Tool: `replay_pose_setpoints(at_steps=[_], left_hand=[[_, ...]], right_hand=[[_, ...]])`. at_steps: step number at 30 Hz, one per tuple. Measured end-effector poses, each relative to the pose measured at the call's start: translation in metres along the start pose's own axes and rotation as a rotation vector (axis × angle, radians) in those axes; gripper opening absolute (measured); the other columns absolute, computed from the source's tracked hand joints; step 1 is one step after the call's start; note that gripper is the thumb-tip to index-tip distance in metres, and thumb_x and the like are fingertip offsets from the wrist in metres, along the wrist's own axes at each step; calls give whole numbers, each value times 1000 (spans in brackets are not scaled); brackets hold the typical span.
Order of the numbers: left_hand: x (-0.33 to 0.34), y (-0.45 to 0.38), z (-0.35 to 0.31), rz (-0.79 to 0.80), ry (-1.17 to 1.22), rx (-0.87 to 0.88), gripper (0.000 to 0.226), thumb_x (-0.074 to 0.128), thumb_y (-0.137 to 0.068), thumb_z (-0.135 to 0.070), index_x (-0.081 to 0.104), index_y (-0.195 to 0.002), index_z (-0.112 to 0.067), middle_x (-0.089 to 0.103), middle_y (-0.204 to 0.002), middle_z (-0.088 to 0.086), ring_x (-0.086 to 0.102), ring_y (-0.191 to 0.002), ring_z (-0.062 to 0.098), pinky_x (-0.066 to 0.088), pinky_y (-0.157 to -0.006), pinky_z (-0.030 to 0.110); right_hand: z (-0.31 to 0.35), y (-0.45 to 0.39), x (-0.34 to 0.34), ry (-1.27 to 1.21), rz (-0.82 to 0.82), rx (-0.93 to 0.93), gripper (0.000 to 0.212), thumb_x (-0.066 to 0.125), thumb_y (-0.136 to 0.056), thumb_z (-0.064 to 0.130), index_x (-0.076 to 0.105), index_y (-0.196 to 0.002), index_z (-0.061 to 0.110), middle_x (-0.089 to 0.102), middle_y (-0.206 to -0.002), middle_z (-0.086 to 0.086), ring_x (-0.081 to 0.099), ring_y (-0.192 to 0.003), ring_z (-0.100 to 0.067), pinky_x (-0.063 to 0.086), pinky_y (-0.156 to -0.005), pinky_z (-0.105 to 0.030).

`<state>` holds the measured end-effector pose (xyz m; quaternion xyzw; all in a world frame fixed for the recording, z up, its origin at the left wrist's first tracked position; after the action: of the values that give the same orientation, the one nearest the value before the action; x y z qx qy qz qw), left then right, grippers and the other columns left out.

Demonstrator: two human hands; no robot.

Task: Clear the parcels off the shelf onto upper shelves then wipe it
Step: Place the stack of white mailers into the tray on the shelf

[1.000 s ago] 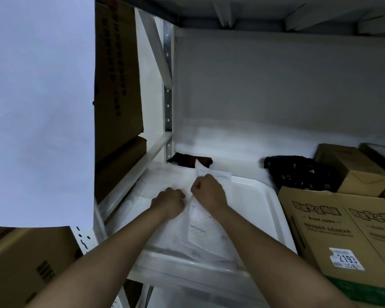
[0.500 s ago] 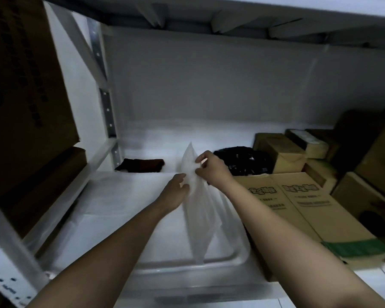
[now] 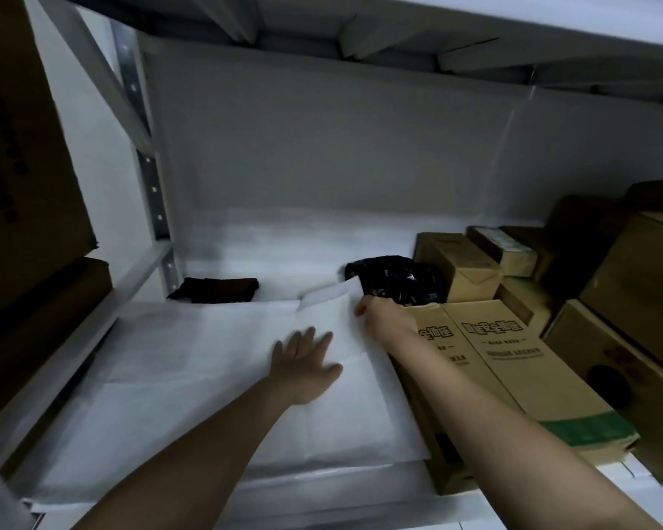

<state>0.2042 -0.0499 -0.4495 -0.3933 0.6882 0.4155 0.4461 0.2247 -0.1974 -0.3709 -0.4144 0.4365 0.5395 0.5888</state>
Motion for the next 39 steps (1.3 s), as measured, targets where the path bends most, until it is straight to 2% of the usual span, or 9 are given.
replay_pose_setpoints(at_steps=[4, 7, 12, 14, 17, 22, 25, 36, 39], left_hand=[[6, 1, 10, 3, -64, -32, 68, 18, -92, -67, -7, -150, -42, -20, -158, -6, -20, -145, 23, -11, -114, 53], [10, 1, 15, 1, -88, -53, 69, 16, -90, -71, -8, -149, -44, -20, -158, -8, -23, -144, 24, -13, -112, 57], [7, 1, 16, 34, -90, -76, 71, 19, -90, -70, -4, -150, -39, -18, -158, -9, -21, -145, 23, -12, -112, 57], [1, 2, 20, -8, -73, -65, 67, 24, -94, -61, 3, -152, -34, -11, -160, -7, -14, -146, 21, -8, -114, 55], [-15, 5, 42, -179, -71, -110, 60, 32, -97, -46, 14, -152, -26, 2, -161, 1, -3, -147, 17, -2, -117, 49], [-29, 11, 116, -240, -40, -373, 66, 24, -95, -58, 6, -152, -29, -7, -160, 0, -7, -147, 22, -4, -116, 49], [-30, 17, 156, -222, -50, -493, 72, 19, -91, -66, 8, -152, -29, -4, -160, 4, -3, -147, 27, 2, -116, 53], [-35, 32, 212, -294, -1, -494, 82, 23, -90, -70, 6, -153, -20, -2, -160, 10, -1, -148, 24, 4, -119, 38], [-38, 31, 217, -378, -9, -534, 86, 26, -89, -70, 12, -152, -13, 10, -159, 10, 9, -147, 24, 11, -118, 39]], right_hand=[[9, 2, 1, 115, -108, -50, 46, 36, -93, -1, 50, -130, 21, 50, -132, -8, 48, -121, -29, 44, -89, -34], [21, 1, 9, 191, -175, -117, 46, 37, -93, 3, 46, -136, 17, 43, -138, -9, 38, -127, -27, 41, -95, -36], [44, -2, 56, 122, 110, -266, 48, 37, -99, 25, 33, -145, 13, 34, -151, -7, 26, -140, -20, 25, -109, -34], [46, -5, 73, 49, 173, -242, 52, 33, -101, 28, 24, -149, 12, 25, -156, -7, 17, -145, -20, 20, -114, -34], [45, -13, 84, -13, 128, -176, 58, 32, -101, 33, 15, -151, 9, 11, -160, -7, 7, -147, -20, 12, -118, -34], [46, -18, 98, 26, 71, -66, 70, 27, -99, 52, 11, -152, 10, 1, -161, -8, -4, -148, -24, 3, -119, -36], [47, -20, 105, 31, 44, -26, 71, 25, -97, 58, 19, -150, 11, 8, -160, -9, 0, -148, -26, 4, -119, -40], [45, -18, 109, 4, -40, 47, 77, 26, -94, 64, 21, -149, 10, 10, -160, -9, 2, -148, -21, 0, -119, -34], [46, -18, 106, 28, -88, 55, 75, 28, -94, 63, 26, -147, 9, 19, -157, -9, 10, -147, -21, 1, -118, -34]])
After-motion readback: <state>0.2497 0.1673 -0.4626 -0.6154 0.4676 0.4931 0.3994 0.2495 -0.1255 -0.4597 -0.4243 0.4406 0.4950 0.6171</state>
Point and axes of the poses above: each hand's wrist, its own y-axis away from the middle knuckle, its own x-axis out of the palm, z = x × y, the point moved 5 cm from there along -y, towards the middle knuckle
